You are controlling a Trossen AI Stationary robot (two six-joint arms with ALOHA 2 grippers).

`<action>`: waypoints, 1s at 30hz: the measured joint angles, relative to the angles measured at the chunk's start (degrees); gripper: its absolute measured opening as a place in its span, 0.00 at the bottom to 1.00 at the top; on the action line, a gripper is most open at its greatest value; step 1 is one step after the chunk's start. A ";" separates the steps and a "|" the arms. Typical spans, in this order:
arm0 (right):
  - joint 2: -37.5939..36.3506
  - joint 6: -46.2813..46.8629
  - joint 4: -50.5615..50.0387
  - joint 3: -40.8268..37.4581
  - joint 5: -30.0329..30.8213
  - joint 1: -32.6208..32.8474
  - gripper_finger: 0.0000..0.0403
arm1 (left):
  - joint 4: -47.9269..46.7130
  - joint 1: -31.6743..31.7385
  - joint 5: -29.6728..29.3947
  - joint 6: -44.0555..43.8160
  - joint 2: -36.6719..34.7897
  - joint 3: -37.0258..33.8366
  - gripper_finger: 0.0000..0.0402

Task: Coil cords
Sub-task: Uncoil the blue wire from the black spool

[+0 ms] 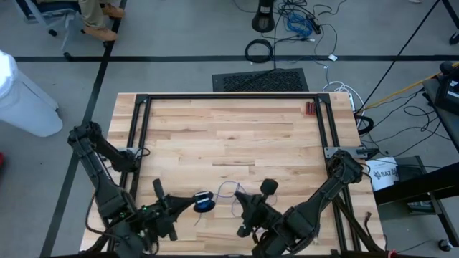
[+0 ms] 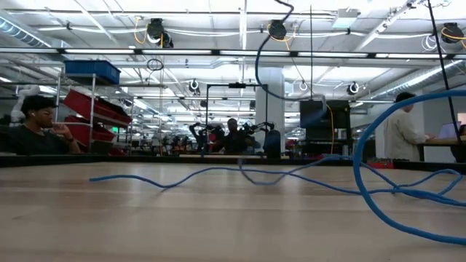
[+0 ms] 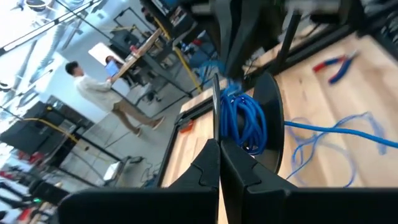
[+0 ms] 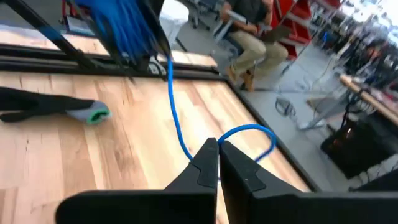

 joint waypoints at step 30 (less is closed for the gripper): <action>2.88 -7.53 3.81 -0.02 -17.26 -1.47 0.10 | 14.70 -6.31 -0.25 31.27 0.91 -0.04 0.00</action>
